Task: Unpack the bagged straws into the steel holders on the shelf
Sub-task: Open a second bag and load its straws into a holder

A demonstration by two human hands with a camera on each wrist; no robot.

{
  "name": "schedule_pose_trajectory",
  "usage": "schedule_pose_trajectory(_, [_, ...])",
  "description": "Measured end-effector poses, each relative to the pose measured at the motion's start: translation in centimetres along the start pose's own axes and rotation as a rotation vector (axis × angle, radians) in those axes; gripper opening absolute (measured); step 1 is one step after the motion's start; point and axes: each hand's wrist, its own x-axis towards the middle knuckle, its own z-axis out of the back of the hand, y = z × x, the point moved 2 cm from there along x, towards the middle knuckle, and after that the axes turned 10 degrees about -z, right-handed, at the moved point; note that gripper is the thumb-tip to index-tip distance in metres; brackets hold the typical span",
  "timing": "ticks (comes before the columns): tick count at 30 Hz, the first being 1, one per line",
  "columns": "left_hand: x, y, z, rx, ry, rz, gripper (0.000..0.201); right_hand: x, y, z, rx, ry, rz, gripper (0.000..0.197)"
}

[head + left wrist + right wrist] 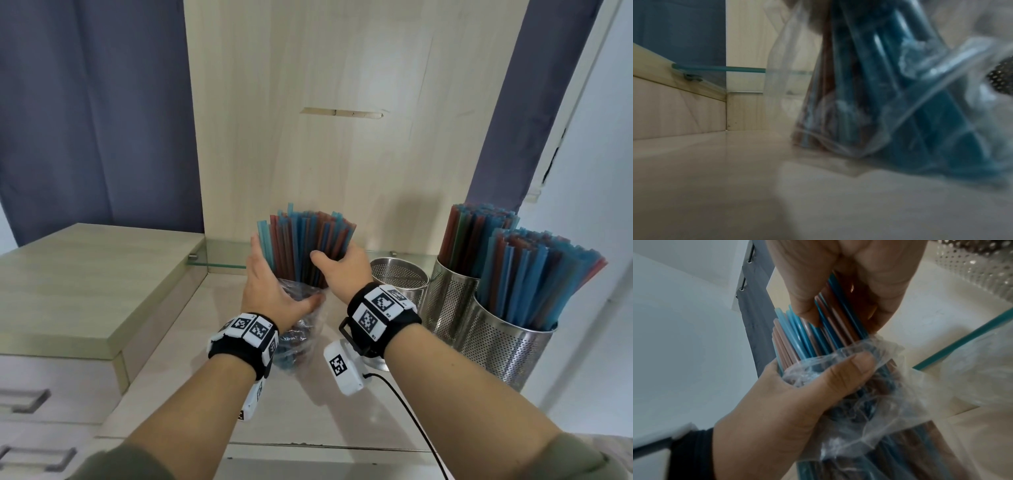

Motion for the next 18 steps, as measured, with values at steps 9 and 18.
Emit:
schedule_pose_trajectory(9, [0.1, 0.2, -0.1, -0.035, -0.023, 0.031, 0.154, 0.5, 2.3, 0.3, 0.016, -0.022, 0.018, 0.008])
schedule_pose_trajectory(18, [0.3, 0.4, 0.0, -0.03, -0.047, 0.053, 0.153, 1.7, 5.4, 1.5, 0.094, 0.002, 0.002, 0.021])
